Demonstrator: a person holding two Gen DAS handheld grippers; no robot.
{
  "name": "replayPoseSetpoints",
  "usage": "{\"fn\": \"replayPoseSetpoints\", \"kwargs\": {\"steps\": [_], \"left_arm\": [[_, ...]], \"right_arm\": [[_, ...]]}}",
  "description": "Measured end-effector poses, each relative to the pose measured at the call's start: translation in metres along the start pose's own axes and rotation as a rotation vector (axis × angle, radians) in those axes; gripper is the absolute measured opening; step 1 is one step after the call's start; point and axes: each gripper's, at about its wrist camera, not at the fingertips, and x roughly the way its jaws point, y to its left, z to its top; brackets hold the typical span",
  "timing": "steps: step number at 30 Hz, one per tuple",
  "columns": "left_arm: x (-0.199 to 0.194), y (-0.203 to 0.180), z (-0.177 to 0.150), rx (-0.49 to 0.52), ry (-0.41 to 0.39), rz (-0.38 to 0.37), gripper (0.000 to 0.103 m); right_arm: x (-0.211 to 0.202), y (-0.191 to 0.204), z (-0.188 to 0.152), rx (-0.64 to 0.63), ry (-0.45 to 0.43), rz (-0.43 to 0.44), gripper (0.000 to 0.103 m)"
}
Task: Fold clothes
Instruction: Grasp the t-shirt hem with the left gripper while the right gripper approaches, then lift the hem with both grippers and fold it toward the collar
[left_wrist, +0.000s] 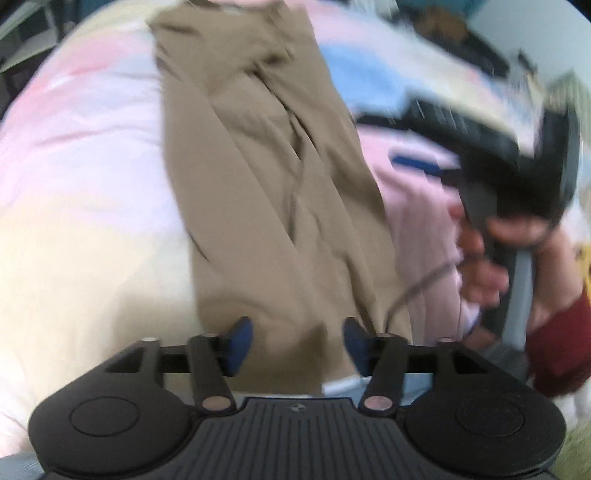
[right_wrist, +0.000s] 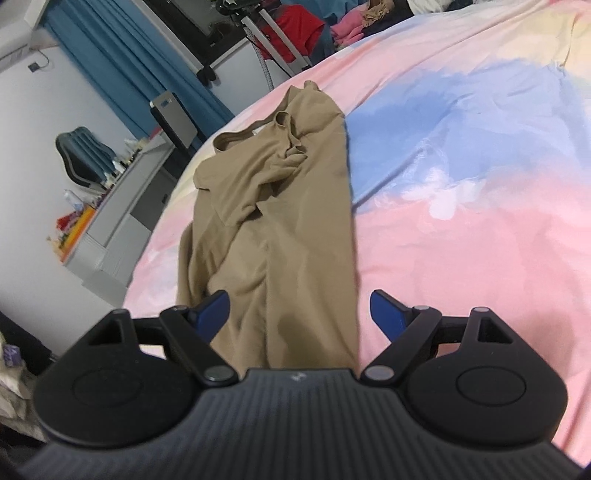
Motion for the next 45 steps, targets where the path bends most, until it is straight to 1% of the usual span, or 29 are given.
{"fn": "replayPoseSetpoints", "kwargs": {"steps": [2, 4, 7, 9, 11, 13, 14, 15, 17, 19, 20, 21, 22, 23, 24, 25, 26, 27, 28, 29, 32, 34, 37, 40, 42, 43, 45], "left_arm": [[-0.004, 0.018, 0.003, -0.052, -0.041, 0.020, 0.078], [0.000, 0.035, 0.005, -0.100, -0.050, 0.041, 0.078], [0.009, 0.052, 0.007, -0.118, -0.018, 0.008, 0.081], [0.016, 0.061, 0.006, -0.132, 0.024, -0.022, 0.082], [0.020, 0.063, 0.001, -0.137, 0.042, -0.031, 0.081], [0.020, 0.062, -0.008, -0.101, 0.049, -0.044, 0.071], [0.021, 0.059, -0.011, -0.078, 0.060, -0.054, 0.062], [0.021, 0.056, -0.013, -0.043, 0.086, -0.067, 0.058], [0.020, 0.053, -0.019, 0.006, 0.110, -0.067, 0.053], [0.014, 0.056, -0.024, 0.025, 0.130, -0.076, 0.048], [0.011, 0.057, -0.026, 0.033, 0.139, -0.080, 0.042], [0.007, 0.060, -0.028, 0.032, 0.153, -0.087, 0.031], [0.003, 0.063, -0.030, 0.029, 0.165, -0.096, 0.026], [-0.002, 0.065, -0.033, 0.032, 0.168, -0.106, 0.018], [-0.008, 0.068, -0.035, 0.035, 0.170, -0.117, 0.013], [-0.015, 0.071, -0.036, 0.039, 0.161, -0.126, 0.012], [-0.023, 0.074, -0.038, 0.043, 0.149, -0.134, 0.010], [-0.027, 0.080, -0.039, 0.041, 0.135, -0.141, 0.009], [-0.036, 0.086, -0.040, 0.029, 0.116, -0.152, 0.009], [-0.049, 0.092, -0.041, 0.011, 0.089, -0.171, 0.008], [-0.085, 0.105, -0.046, -0.016, -0.007, -0.212, 0.008], [-0.116, 0.118, -0.050, -0.054, -0.077, -0.246, 0.007], [-0.161, 0.123, -0.051, -0.079, -0.182, -0.287, 0.007], [-0.198, 0.116, -0.055, -0.078, -0.268, -0.302, 0.007], [-0.224, 0.113, -0.061, -0.073, -0.309, -0.302, 0.007], [-0.235, 0.112, -0.066, -0.068, -0.323, -0.302, 0.007], [-0.227, 0.094, -0.079, -0.057, -0.339, -0.303, 0.007]], "right_arm": [[-0.007, -0.004, -0.003, 0.002, 0.014, -0.033, 0.083], [-0.017, -0.010, -0.009, 0.016, 0.025, -0.050, 0.081], [-0.035, -0.021, -0.025, 0.076, 0.054, -0.049, 0.081], [-0.042, -0.023, -0.037, 0.092, 0.091, -0.066, 0.081], [-0.048, -0.025, -0.049, 0.107, 0.129, -0.083, 0.081], [-0.046, -0.020, -0.061, 0.104, 0.195, -0.076, 0.081], [-0.044, -0.014, -0.066, 0.081, 0.235, -0.062, 0.081], [-0.041, -0.007, -0.070, 0.053, 0.271, -0.060, 0.080], [-0.034, 0.007, -0.080, -0.005, 0.346, -0.068, 0.079], [-0.027, 0.017, -0.090, -0.055, 0.410, -0.099, 0.079], [-0.024, 0.022, -0.095, -0.083, 0.435, -0.120, 0.079], [-0.021, 0.027, -0.099, -0.110, 0.459, -0.140, 0.079], [-0.020, 0.035, -0.103, -0.156, 0.473, -0.160, 0.079], [-0.019, 0.042, -0.107, -0.203, 0.487, -0.180, 0.072], [-0.019, 0.050, -0.110, -0.250, 0.500, -0.201, 0.057], [-0.020, 0.057, -0.114, -0.293, 0.496, -0.229, 0.047], [-0.023, 0.064, -0.116, -0.338, 0.482, -0.255, 0.027], [-0.026, 0.070, -0.118, -0.368, 0.472, -0.257, 0.018], [-0.031, 0.075, -0.118, -0.384, 0.455, -0.257, 0.014], [-0.038, 0.079, -0.116, -0.392, 0.432, -0.248, 0.011], [-0.063, 0.090, -0.103, -0.401, 0.343, -0.217, 0.010], [-0.083, 0.099, -0.087, -0.390, 0.273, -0.185, 0.010], [-0.112, 0.113, -0.062, -0.370, 0.173, -0.128, 0.010], [-0.142, 0.126, -0.038, -0.358, 0.092, -0.068, 0.010], [-0.158, 0.140, -0.030, -0.364, 0.047, -0.037, 0.009], [-0.167, 0.140, -0.030, -0.368, 0.031, -0.026, 0.009], [-0.182, 0.137, -0.033, -0.372, 0.013, -0.006, 0.009]]}}
